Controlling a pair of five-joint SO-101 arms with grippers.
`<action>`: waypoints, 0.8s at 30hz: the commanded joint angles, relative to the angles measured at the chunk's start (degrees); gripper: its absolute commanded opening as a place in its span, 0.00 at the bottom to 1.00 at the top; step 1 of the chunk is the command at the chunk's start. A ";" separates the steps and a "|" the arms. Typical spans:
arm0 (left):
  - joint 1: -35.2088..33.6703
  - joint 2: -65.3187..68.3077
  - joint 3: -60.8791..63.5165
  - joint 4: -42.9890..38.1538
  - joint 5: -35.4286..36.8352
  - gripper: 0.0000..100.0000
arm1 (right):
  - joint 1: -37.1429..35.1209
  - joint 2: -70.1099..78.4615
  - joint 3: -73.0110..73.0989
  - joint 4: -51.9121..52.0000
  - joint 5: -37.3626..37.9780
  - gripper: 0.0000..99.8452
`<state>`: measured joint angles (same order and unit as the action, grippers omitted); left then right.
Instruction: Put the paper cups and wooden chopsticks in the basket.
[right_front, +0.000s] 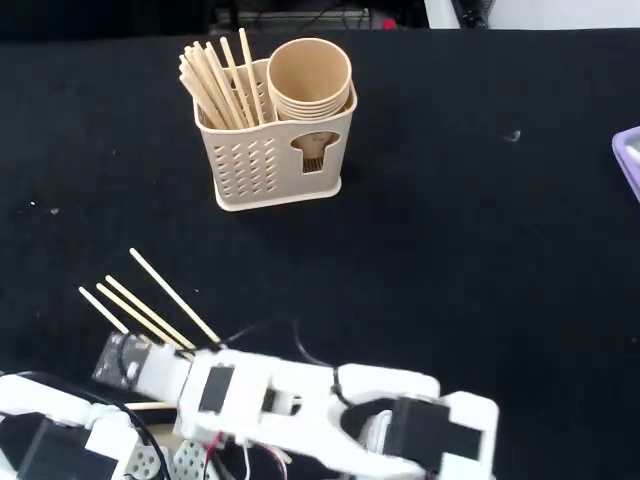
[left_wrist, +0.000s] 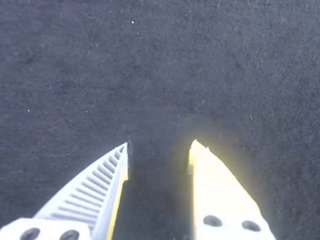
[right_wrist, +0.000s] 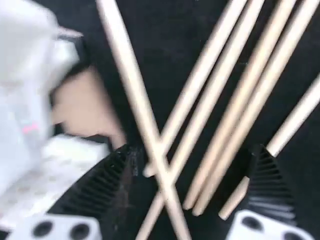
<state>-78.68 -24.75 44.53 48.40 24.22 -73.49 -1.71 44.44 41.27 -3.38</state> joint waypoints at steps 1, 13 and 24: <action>0.04 -0.53 -3.12 -0.88 0.62 0.20 | 6.59 1.45 -3.30 -1.76 0.44 0.33; 0.04 -0.53 -3.12 -0.88 0.62 0.20 | 16.70 1.71 -4.00 -2.29 10.20 0.23; 1.01 -0.53 -1.98 -0.53 0.62 0.20 | 18.20 -3.91 -2.68 0.79 14.07 0.03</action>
<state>-78.68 -24.75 44.53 48.40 24.22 -56.88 -1.10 43.12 40.31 9.80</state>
